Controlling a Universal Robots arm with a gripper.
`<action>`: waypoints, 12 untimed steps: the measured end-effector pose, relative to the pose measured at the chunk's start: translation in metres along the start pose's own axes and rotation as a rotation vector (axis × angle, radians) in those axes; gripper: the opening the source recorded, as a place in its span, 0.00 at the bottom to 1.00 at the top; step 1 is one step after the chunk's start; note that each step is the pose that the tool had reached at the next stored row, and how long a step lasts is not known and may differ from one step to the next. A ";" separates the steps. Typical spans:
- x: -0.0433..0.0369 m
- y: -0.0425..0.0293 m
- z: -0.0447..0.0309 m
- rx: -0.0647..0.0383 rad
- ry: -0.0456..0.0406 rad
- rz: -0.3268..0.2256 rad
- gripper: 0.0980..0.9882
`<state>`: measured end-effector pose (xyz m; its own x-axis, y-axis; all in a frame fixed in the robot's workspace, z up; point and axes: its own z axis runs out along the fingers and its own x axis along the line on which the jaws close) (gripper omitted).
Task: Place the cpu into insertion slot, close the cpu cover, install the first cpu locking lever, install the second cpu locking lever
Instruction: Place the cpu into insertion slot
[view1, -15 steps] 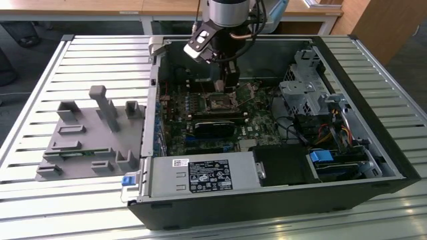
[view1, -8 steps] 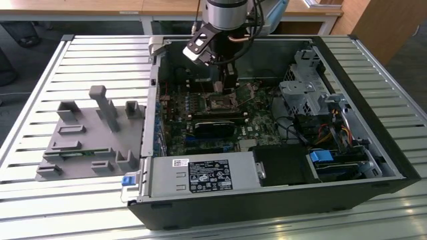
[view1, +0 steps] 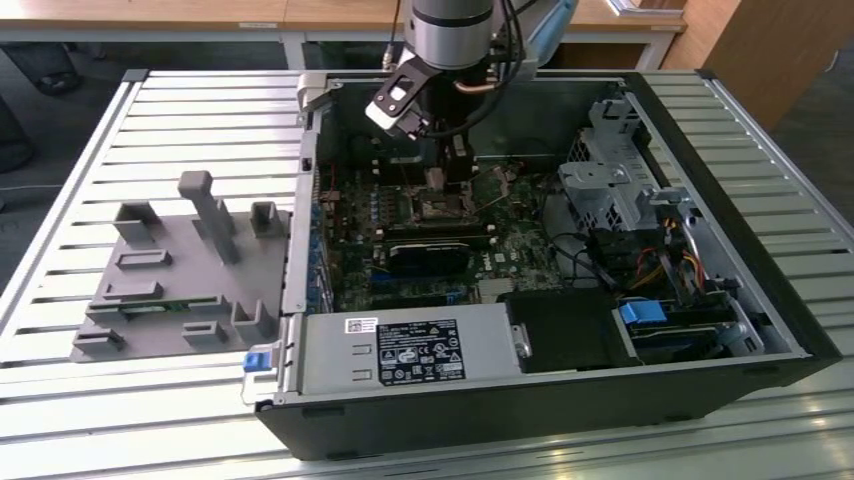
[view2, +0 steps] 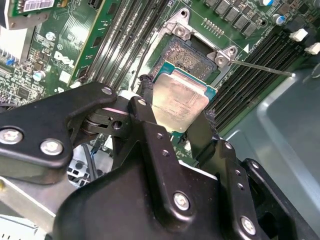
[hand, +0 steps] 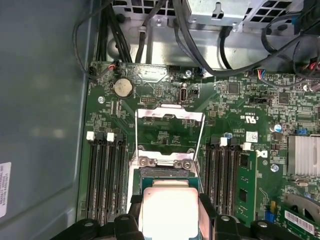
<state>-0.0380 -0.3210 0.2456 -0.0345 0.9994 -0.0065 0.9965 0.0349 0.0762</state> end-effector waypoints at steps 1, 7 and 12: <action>0.0000 -0.0001 0.0011 0.000 -0.0001 0.001 0.48; 0.0000 -0.0005 0.0065 0.000 -0.0003 0.004 0.48; 0.0001 -0.0010 0.0108 0.000 -0.0005 0.007 0.48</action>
<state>-0.0381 -0.3210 0.2348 -0.0278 0.9996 -0.0066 0.9967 0.0282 0.0763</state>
